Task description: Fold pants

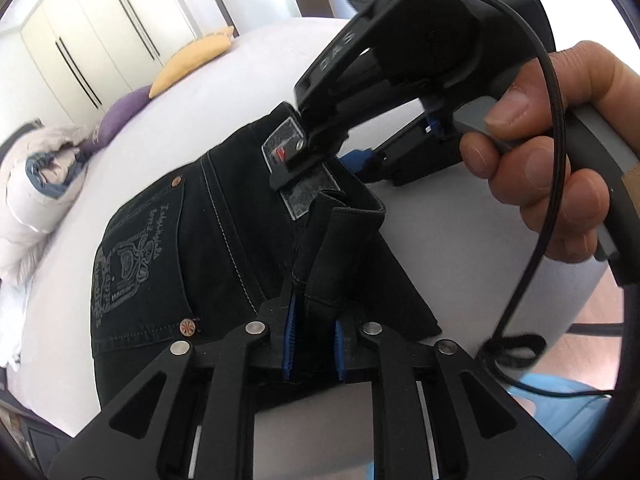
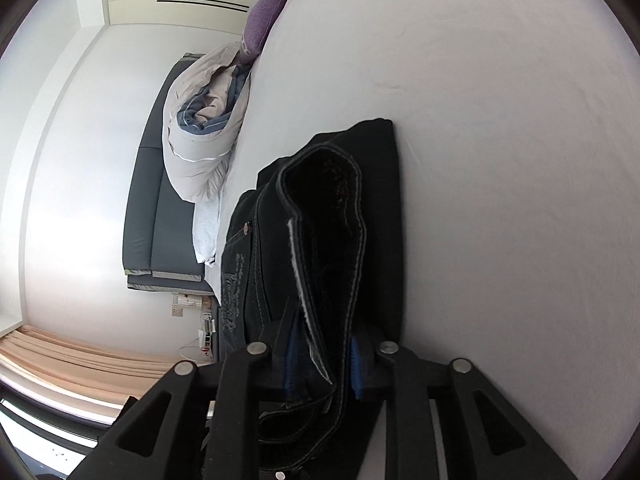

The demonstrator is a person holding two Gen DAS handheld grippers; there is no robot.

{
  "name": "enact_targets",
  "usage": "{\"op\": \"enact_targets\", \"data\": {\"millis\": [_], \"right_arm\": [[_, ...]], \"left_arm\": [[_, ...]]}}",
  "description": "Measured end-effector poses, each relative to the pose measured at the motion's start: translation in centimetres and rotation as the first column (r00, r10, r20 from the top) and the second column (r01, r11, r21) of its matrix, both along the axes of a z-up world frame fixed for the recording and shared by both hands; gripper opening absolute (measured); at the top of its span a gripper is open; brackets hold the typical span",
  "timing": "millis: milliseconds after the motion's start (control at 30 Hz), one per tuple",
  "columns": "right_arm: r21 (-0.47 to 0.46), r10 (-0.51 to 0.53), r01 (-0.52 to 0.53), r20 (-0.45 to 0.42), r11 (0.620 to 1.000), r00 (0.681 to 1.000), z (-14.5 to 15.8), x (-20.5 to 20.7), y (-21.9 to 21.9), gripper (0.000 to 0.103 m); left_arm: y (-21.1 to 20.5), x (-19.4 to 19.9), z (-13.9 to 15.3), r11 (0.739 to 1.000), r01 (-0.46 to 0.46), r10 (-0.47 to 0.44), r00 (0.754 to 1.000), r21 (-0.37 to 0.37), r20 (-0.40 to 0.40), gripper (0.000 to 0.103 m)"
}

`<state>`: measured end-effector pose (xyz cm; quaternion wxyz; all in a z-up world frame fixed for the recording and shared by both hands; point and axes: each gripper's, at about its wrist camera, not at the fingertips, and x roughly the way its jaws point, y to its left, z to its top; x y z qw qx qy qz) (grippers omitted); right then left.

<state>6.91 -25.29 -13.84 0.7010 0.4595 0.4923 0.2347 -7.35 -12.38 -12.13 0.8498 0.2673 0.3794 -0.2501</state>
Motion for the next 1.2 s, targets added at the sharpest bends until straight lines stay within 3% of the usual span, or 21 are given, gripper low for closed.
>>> {"op": "enact_targets", "data": {"millis": [133,167,267,400,467,533,633,667,733,767,800,867,933,1100,1200], "right_arm": [[0.001,-0.050,0.050,0.018,0.999,0.999,1.5,-0.9,-1.6,0.056],[-0.009,-0.065,0.065,0.026,0.998,0.998,2.0,-1.2,-2.0,0.058],[-0.035,-0.080,0.082,0.063,0.996,0.995,4.0,-1.7,-2.8,0.058],[0.055,-0.022,0.013,0.158,0.998,0.987,6.8,-1.6,-1.3,0.058],[0.091,0.030,-0.049,0.195,0.995,0.980,7.5,-1.4,0.4,0.058],[0.085,0.082,-0.100,0.197,0.991,0.977,7.1,-1.2,2.0,0.058],[0.074,0.138,-0.147,0.115,0.986,0.984,4.2,-1.8,3.8,0.058],[0.045,0.162,-0.166,0.091,0.985,0.983,3.3,-2.3,4.3,0.056],[-0.062,0.184,-0.180,0.080,0.982,0.980,1.8,-3.5,4.8,0.027],[-0.079,0.172,-0.166,0.089,0.983,0.981,1.3,-4.2,4.4,0.010],[-0.052,0.152,-0.149,0.080,0.988,0.985,0.8,-4.6,3.8,0.002],[-0.002,0.117,-0.117,0.054,0.993,0.992,-0.1,-5.1,2.5,0.000],[-0.034,0.138,-0.136,0.064,0.990,0.988,0.7,-5.4,2.2,0.003],[-0.038,0.137,-0.132,0.184,0.991,0.973,5.0,-4.4,1.3,0.021],[-0.040,0.118,-0.112,0.201,0.993,0.972,5.8,-1.2,1.9,0.022]], "left_arm": [[3.6,0.4,2.2,0.993,-0.014,0.000,0.993,-0.120,-0.118,0.020],[4.4,0.5,2.9,0.990,-0.018,-0.001,0.991,-0.140,-0.135,0.021],[7.2,1.2,5.1,0.981,-0.039,0.015,0.991,-0.188,-0.130,0.021],[9.9,4.2,8.3,0.940,-0.103,0.051,0.985,-0.324,-0.164,0.021],[10.8,6.7,8.7,0.928,-0.151,0.093,0.980,-0.342,-0.178,0.021],[11.7,9.5,8.3,0.905,-0.181,0.098,0.969,-0.384,-0.226,0.021],[12.6,12.9,6.7,0.875,-0.257,0.118,0.934,-0.409,-0.336,0.021],[13.1,13.9,5.6,0.871,-0.275,0.119,0.922,-0.407,-0.369,0.021],[13.3,15.4,3.2,0.869,-0.326,0.153,0.892,-0.372,-0.426,0.021],[13.8,15.9,2.3,0.857,-0.341,0.144,0.878,-0.386,-0.457,0.021],[14.5,16.1,1.7,0.830,-0.357,0.129,0.871,-0.430,-0.474,0.021],[15.7,16.6,1.1,0.780,-0.390,0.108,0.854,-0.489,-0.509,0.021],[16.1,16.9,1.1,0.761,-0.409,0.107,0.844,-0.504,-0.525,0.021],[16.0,17.4,3.9,0.792,-0.368,0.137,0.884,-0.486,-0.446,0.021],[16.0,19.6,3.8,0.792,-0.401,0.181,0.874,-0.460,-0.450,0.021]]}}
